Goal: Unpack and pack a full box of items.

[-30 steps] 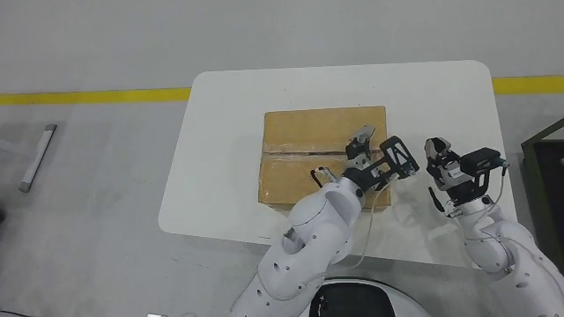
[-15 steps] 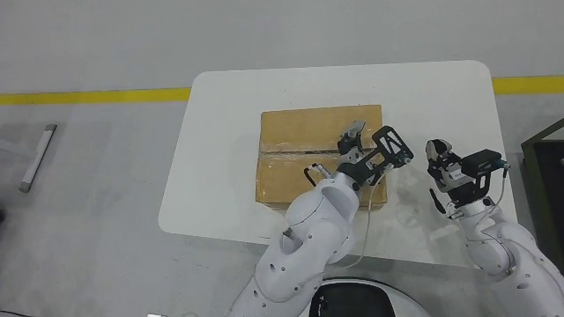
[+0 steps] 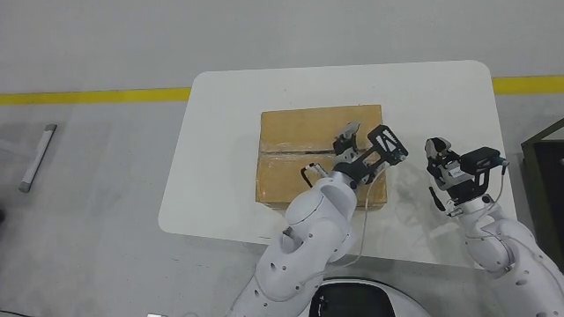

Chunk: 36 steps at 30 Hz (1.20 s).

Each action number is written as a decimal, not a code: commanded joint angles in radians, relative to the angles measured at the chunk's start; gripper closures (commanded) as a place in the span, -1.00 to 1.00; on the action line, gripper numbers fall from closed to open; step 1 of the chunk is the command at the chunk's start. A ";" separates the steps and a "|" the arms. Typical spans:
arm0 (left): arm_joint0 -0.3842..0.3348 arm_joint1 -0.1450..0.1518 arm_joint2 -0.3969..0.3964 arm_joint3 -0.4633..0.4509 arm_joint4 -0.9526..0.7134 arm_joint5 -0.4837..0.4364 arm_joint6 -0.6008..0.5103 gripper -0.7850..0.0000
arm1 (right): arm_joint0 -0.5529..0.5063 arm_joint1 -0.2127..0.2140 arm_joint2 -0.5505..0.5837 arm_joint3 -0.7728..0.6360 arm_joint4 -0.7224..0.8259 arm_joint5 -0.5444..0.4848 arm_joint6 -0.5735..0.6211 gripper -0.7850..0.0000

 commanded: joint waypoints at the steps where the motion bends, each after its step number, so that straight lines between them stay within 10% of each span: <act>1: -0.004 -0.001 0.002 0.011 0.009 0.001 -0.005 -0.73 | 0.002 0.000 -0.001 0.002 0.001 0.000 0.001 1.00; 11: -0.012 -0.009 0.005 0.035 0.015 0.009 -0.001 -0.37 | 0.005 -0.002 0.002 0.008 0.000 -0.002 -0.001 1.00; 20: -0.013 -0.014 -0.007 0.046 0.018 0.019 0.007 0.98 | 0.011 -0.003 0.001 -0.002 0.008 -0.006 0.003 1.00; 36: 0.079 0.005 -0.151 -0.111 -0.021 0.060 0.105 1.00 | 0.089 -0.006 -0.042 -0.153 0.110 -0.151 0.079 1.00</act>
